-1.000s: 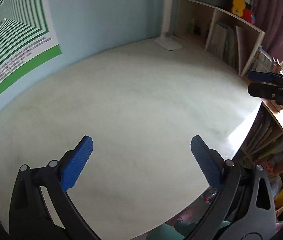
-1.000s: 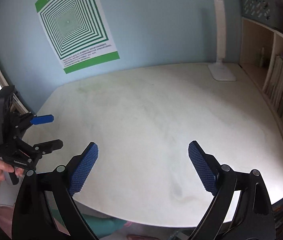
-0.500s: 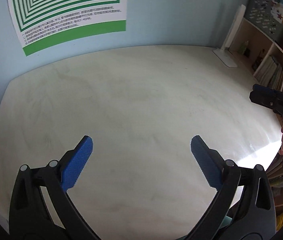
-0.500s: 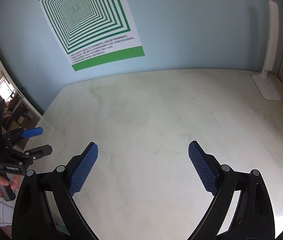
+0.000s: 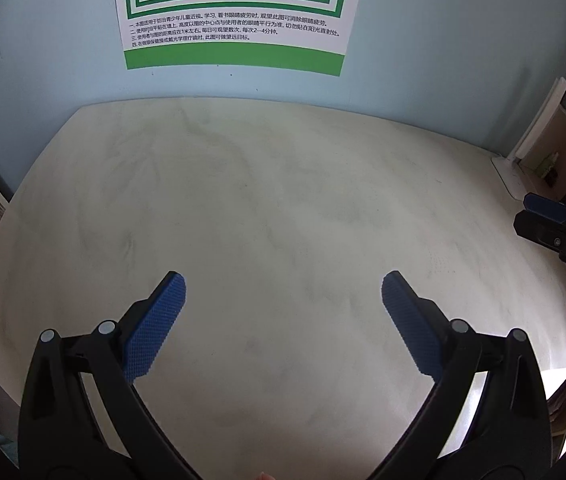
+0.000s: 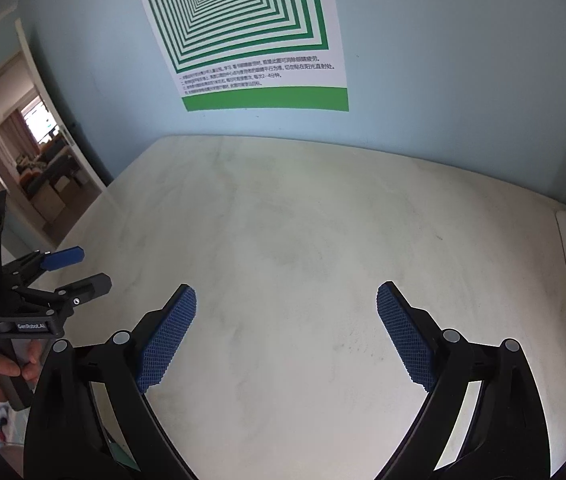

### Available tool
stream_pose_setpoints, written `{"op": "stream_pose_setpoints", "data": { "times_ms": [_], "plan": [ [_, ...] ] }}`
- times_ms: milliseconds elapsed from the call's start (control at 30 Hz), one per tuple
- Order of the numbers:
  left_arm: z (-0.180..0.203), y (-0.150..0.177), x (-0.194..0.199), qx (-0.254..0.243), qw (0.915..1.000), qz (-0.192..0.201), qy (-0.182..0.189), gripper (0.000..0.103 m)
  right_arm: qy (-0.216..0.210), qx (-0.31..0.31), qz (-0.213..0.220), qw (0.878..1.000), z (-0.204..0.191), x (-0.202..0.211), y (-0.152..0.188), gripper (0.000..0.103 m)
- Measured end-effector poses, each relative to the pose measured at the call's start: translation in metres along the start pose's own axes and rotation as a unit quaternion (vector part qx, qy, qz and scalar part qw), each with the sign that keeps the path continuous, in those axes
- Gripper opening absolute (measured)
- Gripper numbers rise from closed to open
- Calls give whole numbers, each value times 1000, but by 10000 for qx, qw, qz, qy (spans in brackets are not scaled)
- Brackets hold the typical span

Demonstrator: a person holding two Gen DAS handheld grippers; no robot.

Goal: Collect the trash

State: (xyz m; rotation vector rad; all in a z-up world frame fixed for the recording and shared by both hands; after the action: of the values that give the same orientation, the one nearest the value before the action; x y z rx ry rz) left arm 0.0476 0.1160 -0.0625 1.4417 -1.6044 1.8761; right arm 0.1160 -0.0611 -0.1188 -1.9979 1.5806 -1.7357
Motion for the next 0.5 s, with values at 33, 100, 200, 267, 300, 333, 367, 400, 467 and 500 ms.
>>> {"op": "stream_pose_setpoints", "data": {
  "times_ms": [33,100,200,267,300,333,367,400,467,500],
  "plan": [
    [-1,-3,1,68,9999,52,-66,96,15,1,-6,10000,2,-1,-1,91],
    [-2,-5,0,176,9997,119,-145,96,-6,-78,-13,10000,5,-3,0,91],
    [-4,-5,-2,213,9989,209,-360,96,6,-139,20,9999,8,-4,2,91],
    [-5,-5,-5,200,9985,216,-460,96,88,-163,6,9998,10,-4,6,91],
    [-5,-3,-7,209,9983,204,-508,96,128,-179,16,9998,11,-4,8,91],
    [-6,-2,-9,211,9979,205,-572,96,168,-212,38,9996,11,-3,11,91],
    [-5,-3,-11,201,9978,208,-602,96,201,-249,54,9995,12,-2,14,91],
    [-3,-3,-13,183,9978,214,-593,96,267,-273,81,9992,13,0,17,91],
    [2,-2,-14,144,9983,247,-502,96,425,-313,151,9985,15,2,22,91],
    [5,-2,-15,128,9985,267,-455,96,542,-309,170,9979,16,3,25,91]
  ]
}}
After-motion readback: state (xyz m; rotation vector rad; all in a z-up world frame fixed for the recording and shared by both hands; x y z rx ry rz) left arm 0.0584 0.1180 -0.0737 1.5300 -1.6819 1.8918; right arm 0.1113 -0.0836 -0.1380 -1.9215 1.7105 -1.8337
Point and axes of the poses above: each gripper's, at about its wrist camera, not at the fingertips, and x roughly against the way its jaws point, z to its right, y to its underside, the point moved 9 cm from there along -x, roughly the way its jaws point, and after that the axes turned 15 degrees about -y, right-handed, at the moved point
